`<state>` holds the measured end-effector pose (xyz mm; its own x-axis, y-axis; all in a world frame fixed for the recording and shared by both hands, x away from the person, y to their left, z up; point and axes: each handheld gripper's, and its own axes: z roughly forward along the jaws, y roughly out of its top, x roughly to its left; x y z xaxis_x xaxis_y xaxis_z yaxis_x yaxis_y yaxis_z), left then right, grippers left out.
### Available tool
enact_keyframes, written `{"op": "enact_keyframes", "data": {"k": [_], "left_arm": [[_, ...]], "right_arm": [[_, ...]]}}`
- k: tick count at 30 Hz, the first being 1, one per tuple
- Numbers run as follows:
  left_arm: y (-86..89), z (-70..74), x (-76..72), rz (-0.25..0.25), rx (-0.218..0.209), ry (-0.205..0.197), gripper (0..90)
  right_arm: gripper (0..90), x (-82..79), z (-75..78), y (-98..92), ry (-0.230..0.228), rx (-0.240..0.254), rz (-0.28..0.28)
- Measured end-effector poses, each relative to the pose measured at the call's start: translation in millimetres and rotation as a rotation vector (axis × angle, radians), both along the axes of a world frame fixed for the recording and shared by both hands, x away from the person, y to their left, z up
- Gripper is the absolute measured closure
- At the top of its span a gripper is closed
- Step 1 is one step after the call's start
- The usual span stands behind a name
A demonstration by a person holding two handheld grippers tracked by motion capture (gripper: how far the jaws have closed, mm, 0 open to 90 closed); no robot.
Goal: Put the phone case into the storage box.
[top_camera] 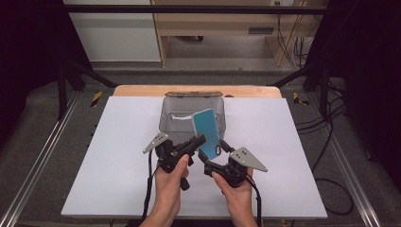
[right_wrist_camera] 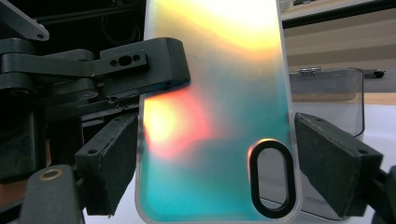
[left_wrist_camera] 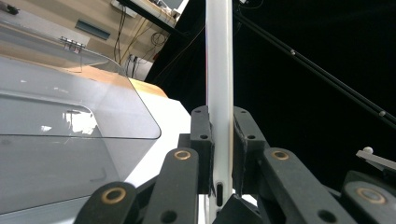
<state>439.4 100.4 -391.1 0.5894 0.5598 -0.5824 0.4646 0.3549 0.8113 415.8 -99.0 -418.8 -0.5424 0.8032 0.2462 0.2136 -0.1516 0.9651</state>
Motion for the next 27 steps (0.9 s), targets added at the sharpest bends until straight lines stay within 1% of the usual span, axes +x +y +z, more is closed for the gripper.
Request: {"op": "enact_keyframes", "data": {"k": [4, 6, 7, 8, 9, 10, 11, 12, 13, 14, 15, 16, 17, 19, 20, 21, 22, 23, 24, 25, 26, 27], "left_arm": [[1.5, 1.2, 0.1, -0.007, 0.012, -0.013, 80.5], [2.9, 2.3, 0.7, 0.006, 0.035, -0.023, 80.6], [5.1, 2.8, 1.8, 0.012, 0.056, -0.029, 80.7], [7.8, 3.0, 3.2, 0.018, 0.063, -0.03, 80.7], [14.2, 4.4, 5.7, 0.034, 0.087, -0.032, 80.7], [14.2, 4.4, 5.7, 0.034, 0.087, -0.032, 80.7], [21.1, 6.7, 7.9, 0.049, 0.12, -0.036, 80.7], [21.1, 6.7, 7.9, 0.049, 0.12, -0.036, 80.7], [27.9, 9.7, 10.6, 0.057, 0.148, -0.032, 80.7], [27.9, 9.7, 10.6, 0.057, 0.148, -0.032, 80.7], [34.9, 14.6, 13.5, 0.067, 0.181, -0.028, 80.7], [34.9, 14.6, 13.5, 0.067, 0.181, -0.028, 80.6], [38.9, 17.4, 14.9, 0.071, 0.2, -0.029, 80.6], [45.4, 24.0, 17.9, 0.085, 0.229, -0.036, 80.6], [50.7, 31.1, 20.8, 0.091, 0.258, -0.041, 80.6], [50.7, 31.1, 20.8, 0.091, 0.258, -0.041, 80.6], [54.2, 38.3, 23.7, 0.096, 0.291, -0.047, 80.6], [54.2, 38.3, 23.7, 0.096, 0.291, -0.047, 80.6], [55.6, 41.4, 25.2, 0.101, 0.306, -0.05, 80.6], [56.3, 44.3, 26.7, 0.107, 0.323, -0.048, 80.6], [56.6, 46.8, 28.3, 0.111, 0.338, -0.048, 80.6], [56.5, 48.9, 29.8, 0.115, 0.352, -0.05, 80.6]], "right_arm": [[17.0, 0.3, -0.1, 0.0, -0.01, -0.001, 0.004], [15.5, 0.3, -0.1, 0.0, -0.017, -0.012, 0.016], [11.0, -0.7, 0.0, 0.3, -0.021, -0.038, 0.023], [11.0, -0.7, 0.0, 0.3, -0.021, -0.038, 0.023], [9.3, -1.9, -0.3, -0.6, -0.021, -0.066, 0.038], [9.3, -1.9, -0.3, -0.6, -0.021, -0.066, 0.038], [8.9, -2.2, -1.6, -1.6, -0.029, -0.134, 0.037], [8.9, -2.2, -1.6, -1.6, -0.029, -0.134, 0.037], [9.0, -0.2, -3.9, -3.7, -0.026, -0.181, 0.036], [9.0, -0.2, -3.9, -3.7, -0.026, -0.181, 0.036], [9.4, 3.9, -5.5, -7.5, -0.015, -0.213, 0.049], [10.9, 5.7, -5.4, -9.8, -0.008, -0.221, 0.046], [10.9, 5.7, -5.4, -9.8, -0.008, -0.221, 0.046], [12.2, 8.1, -3.9, -15.5, -0.001, -0.235, 0.036], [12.4, 8.0, -2.6, -24.2, -0.015, -0.271, 0.023], [12.4, 7.0, -2.1, -29.5, -0.02, -0.285, 0.017], [12.2, 5.7, -2.0, -35.6, -0.032, -0.306, 0.008], [12.0, 4.3, -2.5, -42.2, -0.047, -0.32, -0.006], [12.0, 4.3, -2.5, -42.2, -0.047, -0.32, -0.006], [11.9, 1.6, -4.8, -56.5, -0.068, -0.329, -0.036], [11.9, 1.6, -4.8, -56.5, -0.068, -0.329, -0.036], [12.6, 0.8, -6.4, -63.6, -0.066, -0.331, -0.046]]}}
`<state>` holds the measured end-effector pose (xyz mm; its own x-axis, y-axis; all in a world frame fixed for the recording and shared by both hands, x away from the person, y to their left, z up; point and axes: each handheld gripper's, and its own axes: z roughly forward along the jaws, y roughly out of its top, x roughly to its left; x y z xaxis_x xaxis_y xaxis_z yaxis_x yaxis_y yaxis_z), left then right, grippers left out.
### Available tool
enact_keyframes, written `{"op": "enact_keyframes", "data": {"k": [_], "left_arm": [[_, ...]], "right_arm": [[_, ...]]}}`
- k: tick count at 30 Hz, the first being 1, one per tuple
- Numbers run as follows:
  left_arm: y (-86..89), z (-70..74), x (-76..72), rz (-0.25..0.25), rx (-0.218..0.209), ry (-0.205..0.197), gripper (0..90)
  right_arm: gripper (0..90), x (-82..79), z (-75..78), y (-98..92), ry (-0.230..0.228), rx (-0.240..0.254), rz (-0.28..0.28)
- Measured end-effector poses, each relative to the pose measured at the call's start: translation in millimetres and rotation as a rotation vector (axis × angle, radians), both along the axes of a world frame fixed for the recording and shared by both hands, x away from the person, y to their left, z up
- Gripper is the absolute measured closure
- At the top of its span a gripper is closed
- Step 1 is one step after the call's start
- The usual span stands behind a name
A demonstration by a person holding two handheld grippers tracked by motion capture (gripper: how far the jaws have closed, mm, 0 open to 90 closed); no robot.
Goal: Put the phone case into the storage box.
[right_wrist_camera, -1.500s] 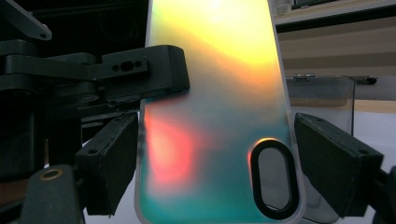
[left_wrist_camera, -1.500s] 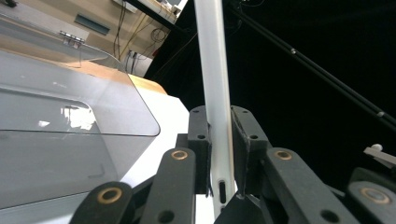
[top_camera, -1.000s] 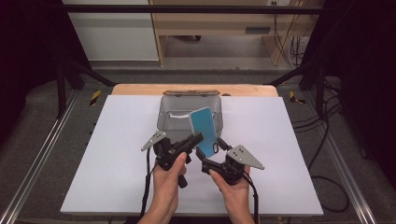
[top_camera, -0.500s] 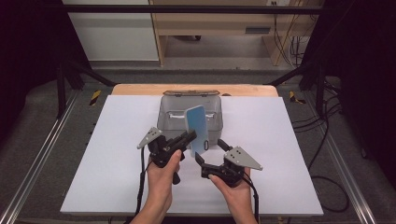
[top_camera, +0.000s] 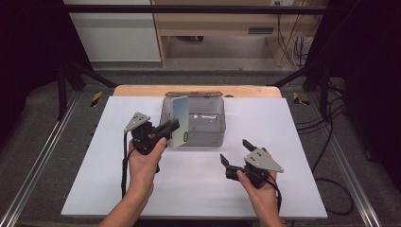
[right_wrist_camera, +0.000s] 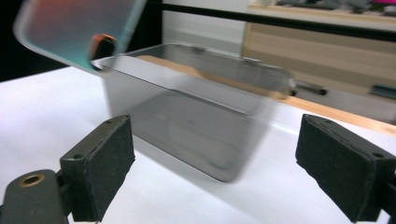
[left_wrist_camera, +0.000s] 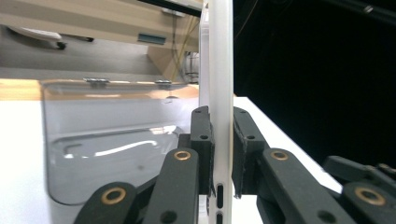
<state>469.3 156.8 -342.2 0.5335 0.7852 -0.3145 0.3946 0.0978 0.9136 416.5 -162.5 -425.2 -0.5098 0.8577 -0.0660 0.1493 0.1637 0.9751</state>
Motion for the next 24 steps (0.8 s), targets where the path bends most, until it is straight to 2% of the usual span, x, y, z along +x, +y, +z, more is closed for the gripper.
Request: {"op": "enact_keyframes", "data": {"k": [4, 6, 7, 10, 11, 12, 14, 17, 18, 19, 24], "left_arm": [[-2.1, 9.3, 8.0, 0.001, 0.058, -0.008, 80.6], [-2.7, 18.4, 16.3, -0.002, 0.106, -0.021, 80.6], [-2.7, 18.4, 16.3, -0.002, 0.106, -0.021, 80.6], [-1.6, 27.0, 26.0, -0.008, 0.148, -0.033, 80.5], [-0.8, 31.5, 32.7, -0.015, 0.182, -0.049, 80.5], [-0.8, 31.5, 32.7, -0.015, 0.182, -0.049, 80.6], [0.4, 36.1, 41.8, -0.012, 0.236, -0.06, 80.6], [1.8, 37.1, 46.8, -0.006, 0.252, -0.046, 80.6], [2.2, 37.3, 49.2, -0.008, 0.259, -0.04, 80.6], [2.3, 37.0, 53.6, -0.003, 0.281, -0.035, 80.5], [3.1, 32.0, 62.9, 0.002, 0.31, -0.014, 80.6]], "right_arm": [[12.1, -5.3, -6.3, -23.6, 0.008, 0.003, -0.025], [10.2, -15.8, -6.0, -36.3, 0.013, 0.008, -0.038], [9.5, -20.0, -5.4, -40.3, 0.012, -0.004, -0.039], [9.2, -29.1, -5.1, -48.4, 0.002, -0.022, -0.047], [8.9, -35.8, -7.1, -55.9, -0.005, -0.026, -0.056], [8.9, -35.8, -7.1, -55.9, -0.005, -0.026, -0.056], [8.5, -38.9, -12.9, -62.6, 0.001, -0.006, -0.065], [8.3, -38.2, -14.2, -64.4, 0.004, 0.003, -0.065], [8.1, -37.0, -14.6, -65.8, -0.002, -0.012, -0.07], [7.9, -36.3, -15.4, -67.2, 0.001, -0.016, -0.072], [7.9, -36.3, -16.8, -74.3, 0.007, 0.003, -0.091]]}}
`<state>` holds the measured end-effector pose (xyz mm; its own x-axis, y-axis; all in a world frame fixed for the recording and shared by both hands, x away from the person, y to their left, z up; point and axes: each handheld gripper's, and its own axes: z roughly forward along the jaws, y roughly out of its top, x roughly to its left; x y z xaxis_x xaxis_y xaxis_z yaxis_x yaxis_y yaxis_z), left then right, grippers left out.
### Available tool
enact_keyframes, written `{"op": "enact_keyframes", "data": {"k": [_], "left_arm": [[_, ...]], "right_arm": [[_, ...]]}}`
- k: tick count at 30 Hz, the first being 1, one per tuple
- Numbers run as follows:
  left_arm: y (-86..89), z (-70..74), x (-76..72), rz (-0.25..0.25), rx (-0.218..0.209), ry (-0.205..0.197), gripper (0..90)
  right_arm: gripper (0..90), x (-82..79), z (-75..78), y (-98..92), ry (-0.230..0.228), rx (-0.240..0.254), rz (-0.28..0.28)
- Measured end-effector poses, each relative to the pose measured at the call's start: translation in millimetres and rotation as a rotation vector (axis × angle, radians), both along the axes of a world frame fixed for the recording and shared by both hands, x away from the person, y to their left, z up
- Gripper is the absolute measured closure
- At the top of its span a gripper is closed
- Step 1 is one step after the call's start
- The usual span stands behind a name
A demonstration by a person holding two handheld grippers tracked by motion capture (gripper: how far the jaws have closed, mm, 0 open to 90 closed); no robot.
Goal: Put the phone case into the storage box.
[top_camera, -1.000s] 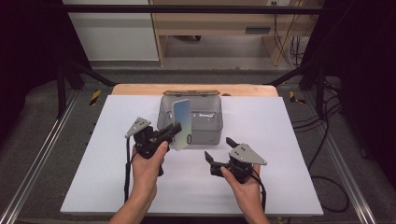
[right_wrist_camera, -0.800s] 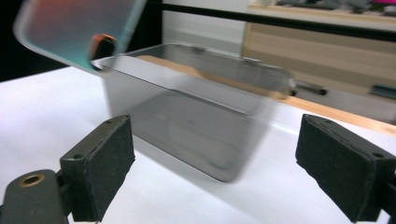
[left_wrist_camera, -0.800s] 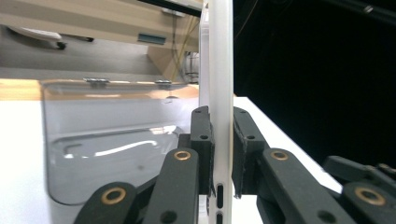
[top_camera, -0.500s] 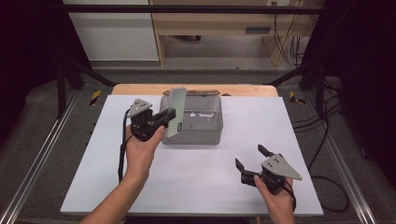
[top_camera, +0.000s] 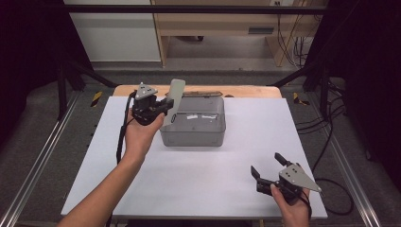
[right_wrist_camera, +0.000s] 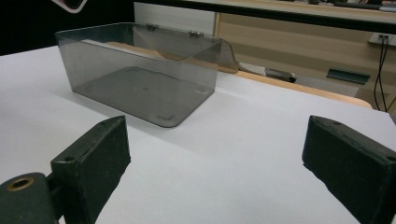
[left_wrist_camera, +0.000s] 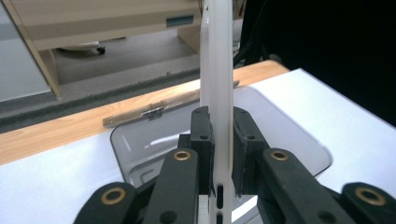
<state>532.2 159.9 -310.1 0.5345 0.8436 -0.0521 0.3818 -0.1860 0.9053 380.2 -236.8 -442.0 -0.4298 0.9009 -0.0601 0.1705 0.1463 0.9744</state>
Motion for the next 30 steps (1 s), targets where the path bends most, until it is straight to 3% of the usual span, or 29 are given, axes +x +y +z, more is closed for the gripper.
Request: {"op": "enact_keyframes", "data": {"k": [4, 11, 14, 30], "left_arm": [[1.9, -9.2, 9.7, 0.013, 0.044, 0.033, 80.5], [6.8, -17.2, 20.6, 0.031, 0.061, 0.071, 80.6], [7.2, -22.1, 25.2, 0.036, 0.088, 0.087, 80.5], [3.9, -43.1, 39.0, 0.057, 0.107, 0.157, 80.5]], "right_arm": [[7.8, -1.2, 0.4, -3.6, -0.006, 0.007, -0.01], [7.7, 0.7, -1.1, -7.1, 0.001, 0.008, -0.015], [7.6, 0.6, -1.2, -8.2, 0.002, 0.012, -0.017], [7.1, 0.5, -1.5, -12.6, -0.001, 0.011, -0.015]]}}
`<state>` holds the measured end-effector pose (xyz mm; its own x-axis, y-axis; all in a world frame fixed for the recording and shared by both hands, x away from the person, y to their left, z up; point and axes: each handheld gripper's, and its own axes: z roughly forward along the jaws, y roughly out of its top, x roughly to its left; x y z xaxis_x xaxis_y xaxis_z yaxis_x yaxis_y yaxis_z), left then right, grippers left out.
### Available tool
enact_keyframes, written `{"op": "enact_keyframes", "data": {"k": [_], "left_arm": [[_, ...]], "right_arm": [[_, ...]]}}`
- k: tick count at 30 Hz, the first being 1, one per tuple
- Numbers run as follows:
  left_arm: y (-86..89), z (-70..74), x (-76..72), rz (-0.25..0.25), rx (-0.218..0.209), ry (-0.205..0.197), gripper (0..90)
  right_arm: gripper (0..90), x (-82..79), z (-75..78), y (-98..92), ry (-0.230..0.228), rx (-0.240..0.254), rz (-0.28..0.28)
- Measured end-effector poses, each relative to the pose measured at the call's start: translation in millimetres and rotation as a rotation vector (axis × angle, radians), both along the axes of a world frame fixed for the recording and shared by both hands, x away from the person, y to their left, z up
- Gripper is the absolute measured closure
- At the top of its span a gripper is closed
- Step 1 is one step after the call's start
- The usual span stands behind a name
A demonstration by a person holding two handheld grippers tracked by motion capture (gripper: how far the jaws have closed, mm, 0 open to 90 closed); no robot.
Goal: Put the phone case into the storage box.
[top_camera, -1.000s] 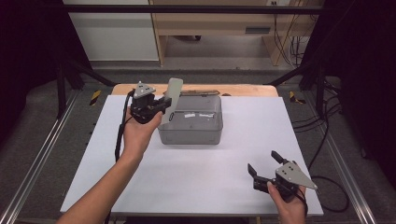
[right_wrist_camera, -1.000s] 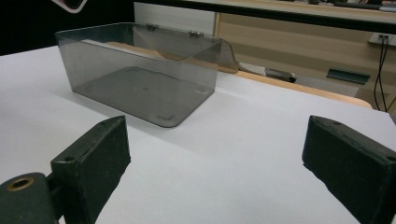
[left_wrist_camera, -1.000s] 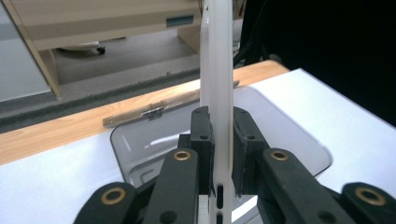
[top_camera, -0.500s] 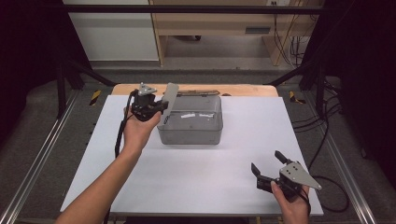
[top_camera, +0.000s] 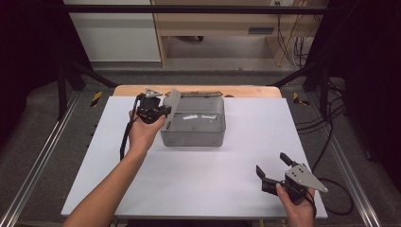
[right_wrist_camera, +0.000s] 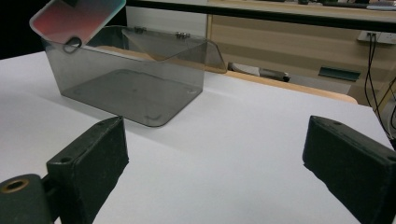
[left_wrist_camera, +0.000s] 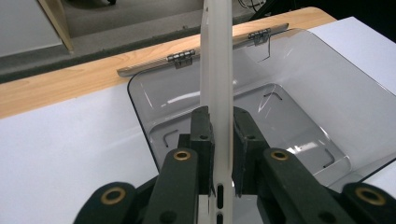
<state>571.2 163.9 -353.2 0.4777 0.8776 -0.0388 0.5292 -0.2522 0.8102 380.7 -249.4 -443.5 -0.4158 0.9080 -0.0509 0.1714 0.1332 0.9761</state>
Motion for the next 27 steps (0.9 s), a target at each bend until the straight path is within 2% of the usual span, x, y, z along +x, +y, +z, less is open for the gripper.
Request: {"op": "enact_keyframes", "data": {"k": [10, 19, 27], "left_arm": [[-8.3, -8.9, 4.0, 0.029, -0.02, 0.022, 80.5], [-11.3, -17.1, 5.6, 0.124, -0.077, 0.057, 80.5], [-13.3, -25.3, 7.8, 0.165, -0.106, 0.088, 80.5]], "right_arm": [[7.1, 0.1, -0.4, 2.5, 0.003, -0.005, 0.01], [7.1, 0.7, -0.9, 4.5, 0.009, -0.003, 0.03], [7.1, 0.5, -0.9, 4.0, 0.011, 0.0, 0.032]]}}
